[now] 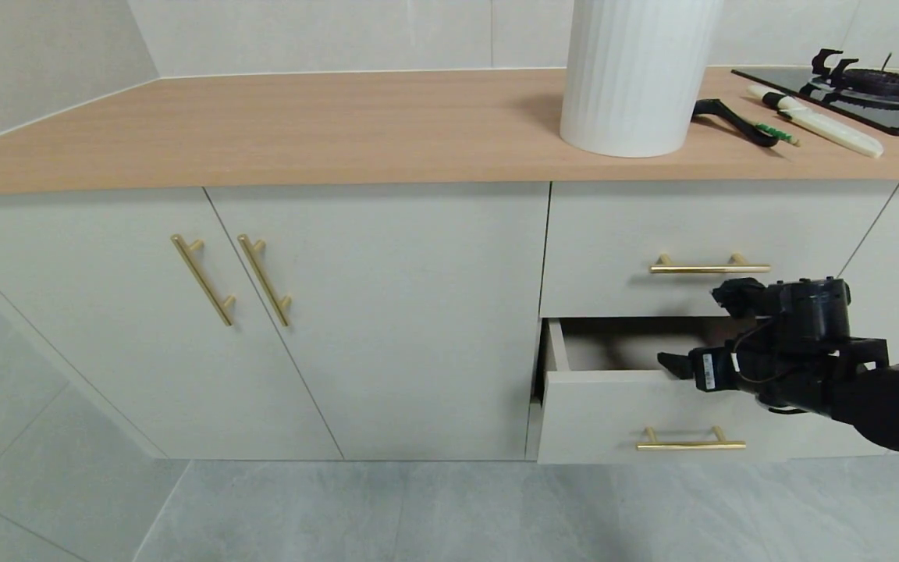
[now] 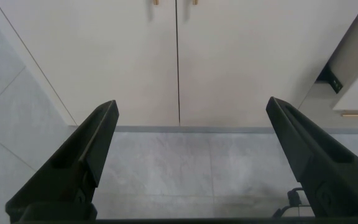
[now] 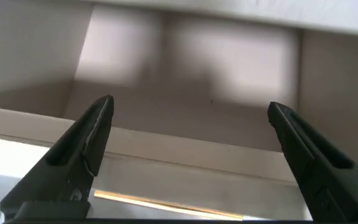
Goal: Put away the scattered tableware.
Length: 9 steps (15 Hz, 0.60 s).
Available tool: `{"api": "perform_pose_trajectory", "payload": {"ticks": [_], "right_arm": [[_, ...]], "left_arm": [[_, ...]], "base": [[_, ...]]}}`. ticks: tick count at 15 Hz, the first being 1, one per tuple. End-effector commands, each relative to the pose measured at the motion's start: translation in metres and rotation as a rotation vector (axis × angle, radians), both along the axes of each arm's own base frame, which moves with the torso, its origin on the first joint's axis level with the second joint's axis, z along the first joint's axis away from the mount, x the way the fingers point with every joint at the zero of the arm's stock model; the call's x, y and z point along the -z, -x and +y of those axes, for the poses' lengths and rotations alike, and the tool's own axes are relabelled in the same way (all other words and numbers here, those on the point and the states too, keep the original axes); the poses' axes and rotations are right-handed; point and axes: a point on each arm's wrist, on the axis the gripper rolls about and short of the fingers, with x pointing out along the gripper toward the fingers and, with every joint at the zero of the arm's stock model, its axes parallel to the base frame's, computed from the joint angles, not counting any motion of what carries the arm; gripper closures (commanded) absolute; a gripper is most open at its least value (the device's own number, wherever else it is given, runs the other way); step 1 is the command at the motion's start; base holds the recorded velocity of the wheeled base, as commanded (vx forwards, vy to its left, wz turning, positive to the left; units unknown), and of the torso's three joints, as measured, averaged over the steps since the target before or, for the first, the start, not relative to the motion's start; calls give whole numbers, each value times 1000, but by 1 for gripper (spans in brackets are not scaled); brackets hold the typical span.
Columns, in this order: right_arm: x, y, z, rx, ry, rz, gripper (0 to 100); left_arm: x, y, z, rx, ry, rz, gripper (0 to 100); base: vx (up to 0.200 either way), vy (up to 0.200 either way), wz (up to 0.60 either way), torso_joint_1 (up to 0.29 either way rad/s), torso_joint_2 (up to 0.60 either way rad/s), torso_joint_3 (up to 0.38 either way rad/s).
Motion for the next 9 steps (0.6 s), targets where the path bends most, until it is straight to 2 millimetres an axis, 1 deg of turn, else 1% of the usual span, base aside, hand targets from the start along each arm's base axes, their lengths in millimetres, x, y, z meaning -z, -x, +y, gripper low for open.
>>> {"api": "perform_pose_trajectory", "payload": {"ticks": [1,5,8,9], "right_arm": [[-13,7,-1,-3,0,-8,0],[-25,26,-4,-47,15,65,0],[-29,35,-4,-74,40,112,0],[-30,37,-1,-86,43,127,0]], "left_arm": [[0,0,0,0,-1,1,0],[0,0,0,-1,-1,1,0],[0,0,0,0,1,1,0],[0,0,0,0,1,1,0]], "base": [[0,0,0,0,0,0],[0,0,0,0,0,0],[0,0,0,0,0,0],[0,0,0,0,0,0]]}}
